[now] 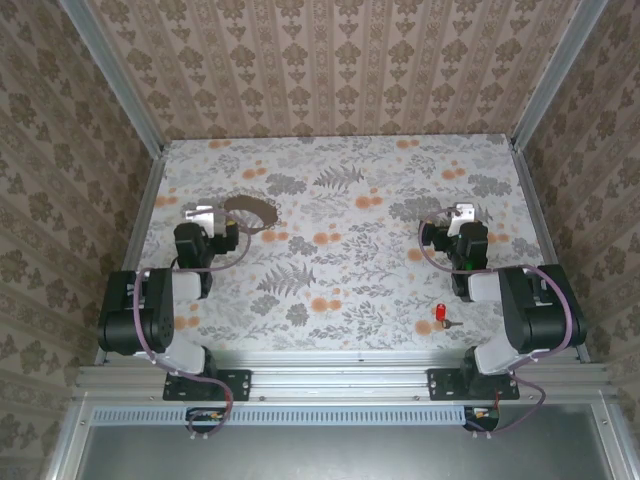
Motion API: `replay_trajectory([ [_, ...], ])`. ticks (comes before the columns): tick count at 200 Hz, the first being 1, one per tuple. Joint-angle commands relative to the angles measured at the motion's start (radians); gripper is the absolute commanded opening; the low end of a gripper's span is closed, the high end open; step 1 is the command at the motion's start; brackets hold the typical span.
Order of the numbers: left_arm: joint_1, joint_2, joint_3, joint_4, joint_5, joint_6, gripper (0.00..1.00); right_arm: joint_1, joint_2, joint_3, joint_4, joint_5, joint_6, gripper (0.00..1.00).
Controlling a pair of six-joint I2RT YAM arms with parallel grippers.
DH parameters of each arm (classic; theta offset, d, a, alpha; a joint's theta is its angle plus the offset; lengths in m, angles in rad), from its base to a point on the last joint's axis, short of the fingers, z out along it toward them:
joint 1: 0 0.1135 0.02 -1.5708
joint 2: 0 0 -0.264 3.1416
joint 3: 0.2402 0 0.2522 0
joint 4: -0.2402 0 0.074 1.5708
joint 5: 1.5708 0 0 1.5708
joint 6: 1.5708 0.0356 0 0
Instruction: Put the keys on the keyring
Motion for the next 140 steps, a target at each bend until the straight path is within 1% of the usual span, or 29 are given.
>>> replay_trajectory([
  [1,-0.006,0.0,-0.009,0.021,-0.005,0.015,1.0,0.004,0.001,0.015,-0.007,-0.02,-0.015,1.0],
  [140,0.006,0.004,-0.003,0.013,0.01,0.007,1.0,-0.004,0.004,0.02,-0.016,-0.029,-0.007,1.0],
])
